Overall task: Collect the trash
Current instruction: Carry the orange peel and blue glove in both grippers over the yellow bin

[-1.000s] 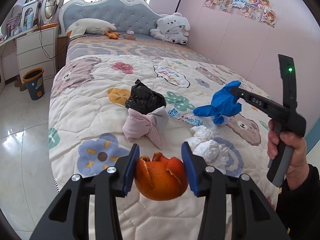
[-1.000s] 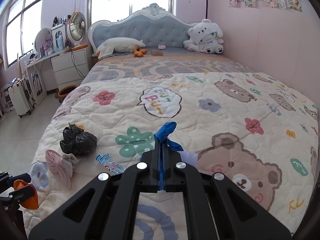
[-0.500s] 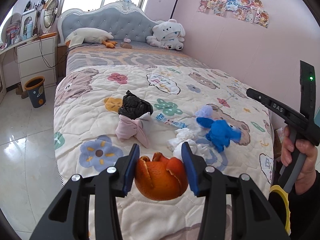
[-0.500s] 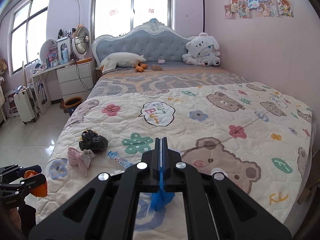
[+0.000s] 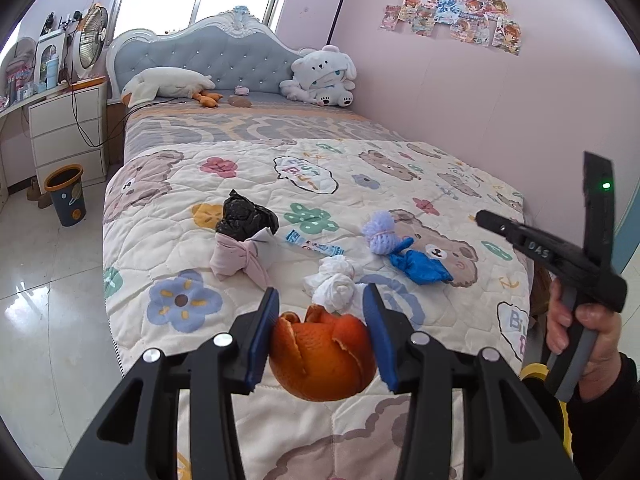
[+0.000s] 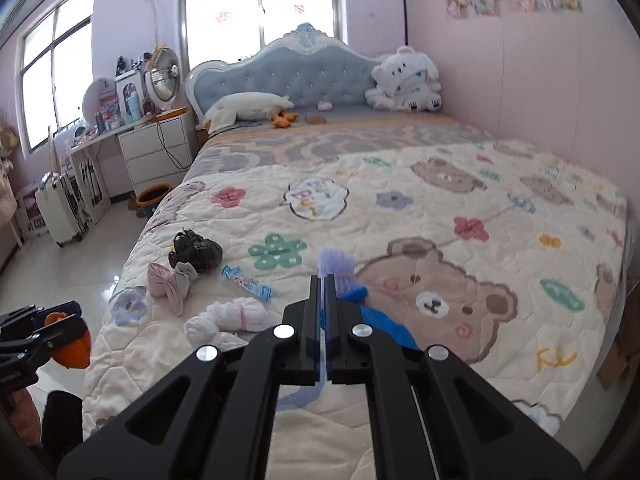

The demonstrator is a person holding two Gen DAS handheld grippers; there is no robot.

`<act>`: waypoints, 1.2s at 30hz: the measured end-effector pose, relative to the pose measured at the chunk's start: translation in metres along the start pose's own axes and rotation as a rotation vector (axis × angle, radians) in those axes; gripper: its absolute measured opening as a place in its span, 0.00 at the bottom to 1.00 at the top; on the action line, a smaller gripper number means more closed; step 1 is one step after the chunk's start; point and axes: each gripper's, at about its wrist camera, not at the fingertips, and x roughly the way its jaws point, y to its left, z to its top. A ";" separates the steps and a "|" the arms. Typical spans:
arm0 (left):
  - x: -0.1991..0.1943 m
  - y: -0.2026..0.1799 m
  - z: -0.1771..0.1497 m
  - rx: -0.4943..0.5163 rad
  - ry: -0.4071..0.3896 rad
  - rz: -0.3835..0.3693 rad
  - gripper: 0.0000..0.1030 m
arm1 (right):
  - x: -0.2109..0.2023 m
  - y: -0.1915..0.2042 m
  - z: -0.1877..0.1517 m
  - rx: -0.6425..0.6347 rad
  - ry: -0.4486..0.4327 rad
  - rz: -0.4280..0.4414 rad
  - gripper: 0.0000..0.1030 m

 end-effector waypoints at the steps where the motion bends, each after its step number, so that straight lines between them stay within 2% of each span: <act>1: -0.001 0.000 -0.001 0.000 0.001 0.000 0.40 | 0.008 -0.009 -0.002 0.034 0.028 0.010 0.04; 3: 0.000 0.000 -0.002 0.003 0.004 0.002 0.40 | 0.027 -0.024 -0.006 0.078 0.082 0.034 0.25; 4: 0.000 0.001 -0.002 0.002 0.005 0.003 0.40 | 0.034 -0.029 -0.009 0.089 0.097 0.030 0.55; 5: 0.001 0.002 -0.002 0.001 0.008 0.003 0.40 | 0.040 -0.032 -0.012 0.090 0.100 0.024 0.58; 7: 0.003 0.005 -0.002 -0.007 0.013 0.003 0.40 | 0.052 -0.031 -0.018 0.060 0.120 -0.012 0.55; 15: 0.018 0.010 -0.003 -0.023 0.041 0.001 0.40 | 0.127 -0.030 -0.042 0.005 0.248 -0.076 0.54; 16: 0.020 0.010 -0.003 -0.023 0.043 0.002 0.40 | 0.135 -0.026 -0.045 -0.022 0.260 -0.103 0.46; 17: 0.021 0.011 -0.003 -0.027 0.047 0.002 0.40 | 0.140 -0.024 -0.046 -0.034 0.262 -0.121 0.32; 18: 0.023 0.013 -0.003 -0.031 0.051 0.002 0.40 | 0.143 -0.023 -0.046 -0.037 0.258 -0.142 0.30; 19: 0.024 0.013 -0.003 -0.032 0.053 0.002 0.40 | 0.144 -0.024 -0.046 -0.028 0.257 -0.148 0.22; 21: 0.024 0.013 -0.004 -0.031 0.055 0.003 0.40 | 0.139 -0.029 -0.042 0.004 0.237 -0.144 0.17; 25: 0.023 0.008 -0.003 -0.025 0.055 -0.008 0.40 | 0.105 -0.036 -0.030 0.035 0.179 -0.114 0.14; 33: 0.002 -0.032 0.000 0.024 0.014 -0.087 0.40 | -0.019 -0.037 -0.016 0.027 0.029 -0.038 0.14; 36: -0.010 -0.054 -0.002 0.053 -0.004 -0.120 0.40 | -0.062 -0.033 -0.020 0.008 -0.010 -0.042 0.14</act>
